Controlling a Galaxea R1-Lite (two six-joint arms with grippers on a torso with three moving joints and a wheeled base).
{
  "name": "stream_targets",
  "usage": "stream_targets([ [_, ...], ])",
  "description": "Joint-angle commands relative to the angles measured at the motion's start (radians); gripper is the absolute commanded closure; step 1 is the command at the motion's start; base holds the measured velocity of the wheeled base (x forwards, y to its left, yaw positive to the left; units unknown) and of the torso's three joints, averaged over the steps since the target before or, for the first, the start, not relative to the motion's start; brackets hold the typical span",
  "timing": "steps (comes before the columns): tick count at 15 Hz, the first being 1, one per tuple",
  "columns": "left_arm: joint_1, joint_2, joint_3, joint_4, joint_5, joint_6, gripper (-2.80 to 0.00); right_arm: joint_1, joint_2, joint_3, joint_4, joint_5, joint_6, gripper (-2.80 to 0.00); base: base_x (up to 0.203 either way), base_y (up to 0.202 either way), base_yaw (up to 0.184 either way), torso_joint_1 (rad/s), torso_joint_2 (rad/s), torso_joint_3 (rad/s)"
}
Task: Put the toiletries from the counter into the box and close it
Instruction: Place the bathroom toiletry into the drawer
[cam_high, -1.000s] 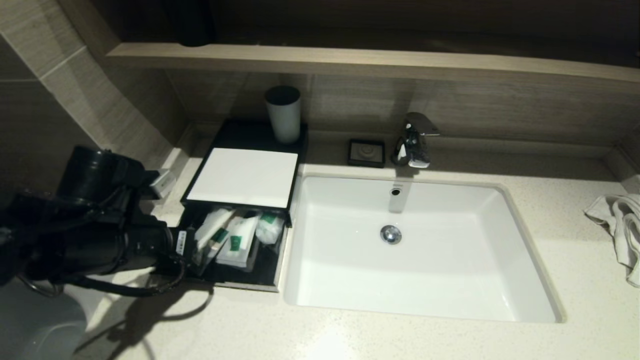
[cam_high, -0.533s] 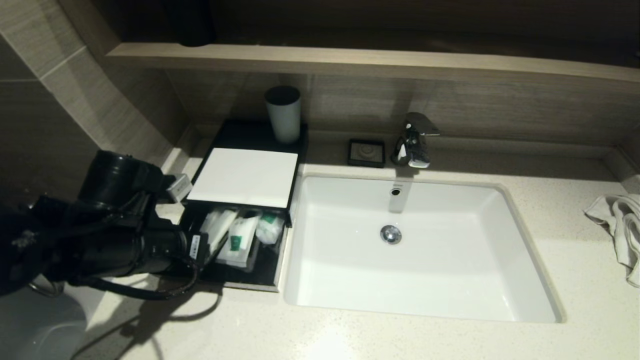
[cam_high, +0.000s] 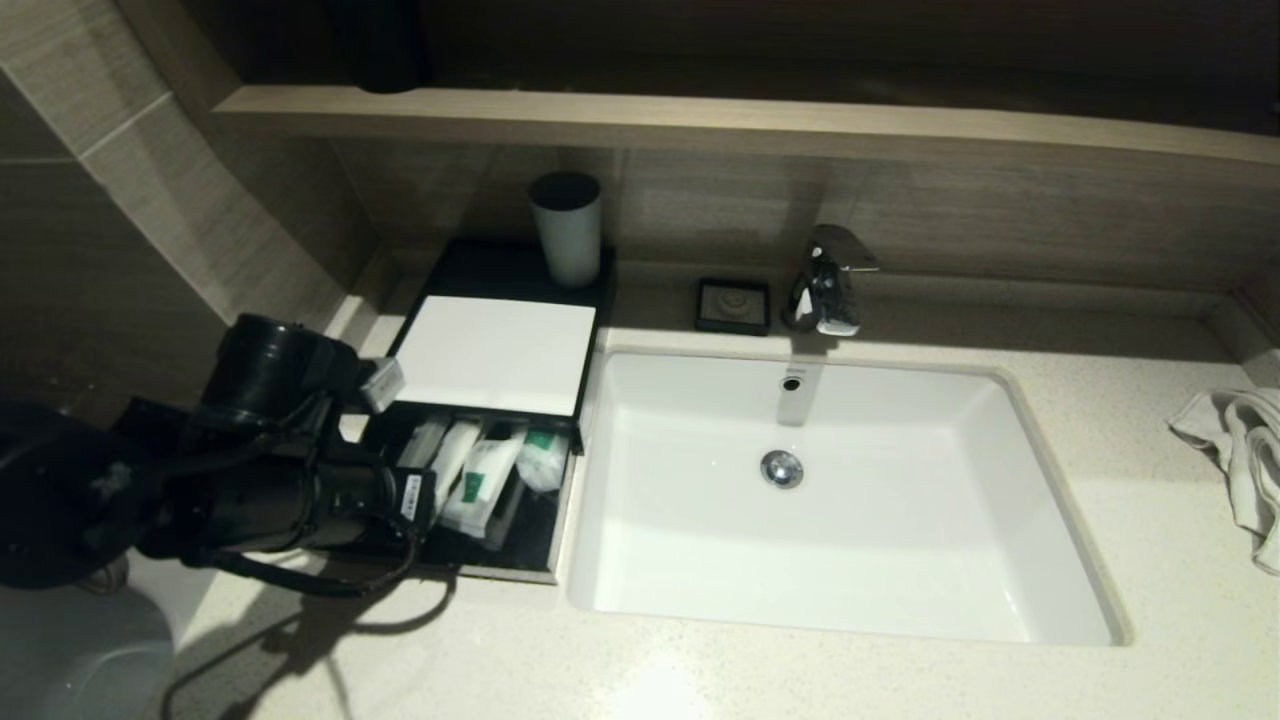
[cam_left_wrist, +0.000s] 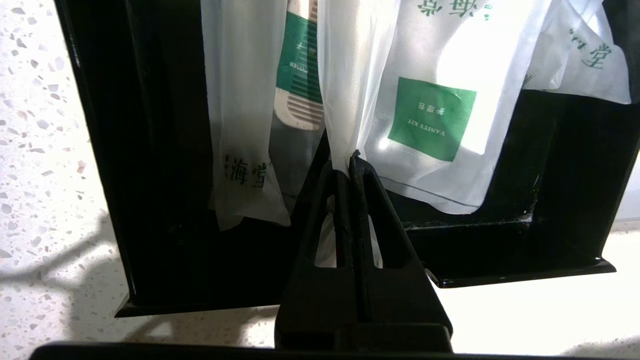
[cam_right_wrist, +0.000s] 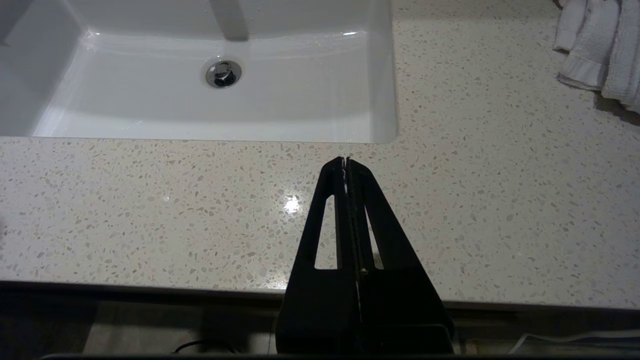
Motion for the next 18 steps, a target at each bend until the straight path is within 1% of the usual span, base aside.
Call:
stream_targets([
  [1, 0.000, 0.023, 0.000, 0.000, 0.000, 0.000, 0.00, 0.000, 0.000, 0.000, 0.000, 0.000, 0.000, 0.00, 0.000, 0.000, 0.000, 0.000, 0.00, 0.000],
  [9, 0.000, 0.042, 0.000, -0.060, 0.003, -0.001, 0.00, 0.000, 0.000, 0.000, 0.000, 0.000, 0.000, 0.00, 0.000, 0.000, 0.000, 0.000, 0.00, 0.000],
  [11, 0.000, 0.042, 0.000, -0.076, 0.004, -0.015, 0.00, 0.000, 0.000, 0.000, 0.000, 0.000, 0.000, 0.00, 0.000, 0.000, 0.000, 0.000, 0.00, 0.000],
  [12, 0.000, 0.041, -0.001, -0.080, 0.004, -0.015, -2.80, 0.000, 0.000, 0.000, 0.000, 0.000, 0.000, 0.00, 0.000, 0.000, 0.000, 0.000, 0.00, 0.000],
  [15, 0.000, 0.024, 0.000, -0.104, 0.004, -0.015, -2.80, 0.000, 0.000, 0.000, 0.000, 0.000, 0.000, 0.00, 0.000, 0.000, 0.000, 0.000, 0.00, 0.000],
  [18, 0.001, 0.003, 0.000, -0.106, 0.004, -0.018, -2.80, 0.000, 0.000, 0.000, 0.000, 0.000, 0.000, 0.00, 0.000, 0.000, 0.000, 0.000, 0.00, 0.000],
])
